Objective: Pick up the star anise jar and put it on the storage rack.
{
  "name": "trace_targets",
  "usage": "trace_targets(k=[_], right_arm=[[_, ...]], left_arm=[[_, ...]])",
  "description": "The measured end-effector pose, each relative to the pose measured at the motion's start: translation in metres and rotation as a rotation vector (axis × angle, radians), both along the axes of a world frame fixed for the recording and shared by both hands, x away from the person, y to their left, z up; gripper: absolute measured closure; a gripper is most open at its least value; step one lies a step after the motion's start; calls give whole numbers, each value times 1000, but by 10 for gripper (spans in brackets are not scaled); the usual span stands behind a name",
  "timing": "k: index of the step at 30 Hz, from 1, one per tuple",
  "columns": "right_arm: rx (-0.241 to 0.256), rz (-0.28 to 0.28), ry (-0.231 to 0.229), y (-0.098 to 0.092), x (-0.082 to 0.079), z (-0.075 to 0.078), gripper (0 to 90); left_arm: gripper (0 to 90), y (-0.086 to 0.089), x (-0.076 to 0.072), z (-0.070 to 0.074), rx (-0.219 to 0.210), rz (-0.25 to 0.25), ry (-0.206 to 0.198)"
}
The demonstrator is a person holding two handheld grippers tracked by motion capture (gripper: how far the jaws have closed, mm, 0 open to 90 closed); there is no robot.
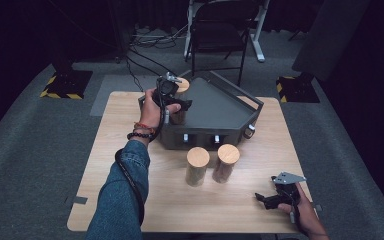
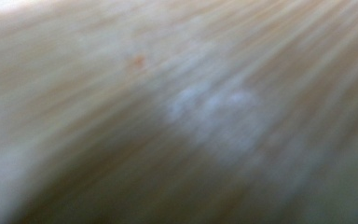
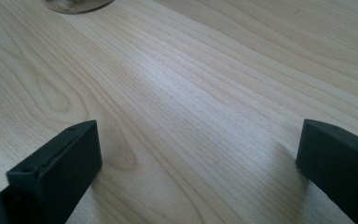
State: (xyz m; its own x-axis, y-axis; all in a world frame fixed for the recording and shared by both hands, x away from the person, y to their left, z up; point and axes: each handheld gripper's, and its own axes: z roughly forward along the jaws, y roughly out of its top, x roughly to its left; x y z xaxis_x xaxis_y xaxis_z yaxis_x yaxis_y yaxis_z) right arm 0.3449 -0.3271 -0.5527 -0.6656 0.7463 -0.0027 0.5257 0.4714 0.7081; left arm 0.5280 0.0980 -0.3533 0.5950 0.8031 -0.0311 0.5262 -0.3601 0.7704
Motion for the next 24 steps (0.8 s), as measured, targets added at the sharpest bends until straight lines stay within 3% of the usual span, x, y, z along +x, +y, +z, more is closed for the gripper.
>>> trace_targets(k=[24], right_arm=[[0,-1,0,0,0,0,0]], left_arm=[[245,3,-3,-8,-17,8,-39]])
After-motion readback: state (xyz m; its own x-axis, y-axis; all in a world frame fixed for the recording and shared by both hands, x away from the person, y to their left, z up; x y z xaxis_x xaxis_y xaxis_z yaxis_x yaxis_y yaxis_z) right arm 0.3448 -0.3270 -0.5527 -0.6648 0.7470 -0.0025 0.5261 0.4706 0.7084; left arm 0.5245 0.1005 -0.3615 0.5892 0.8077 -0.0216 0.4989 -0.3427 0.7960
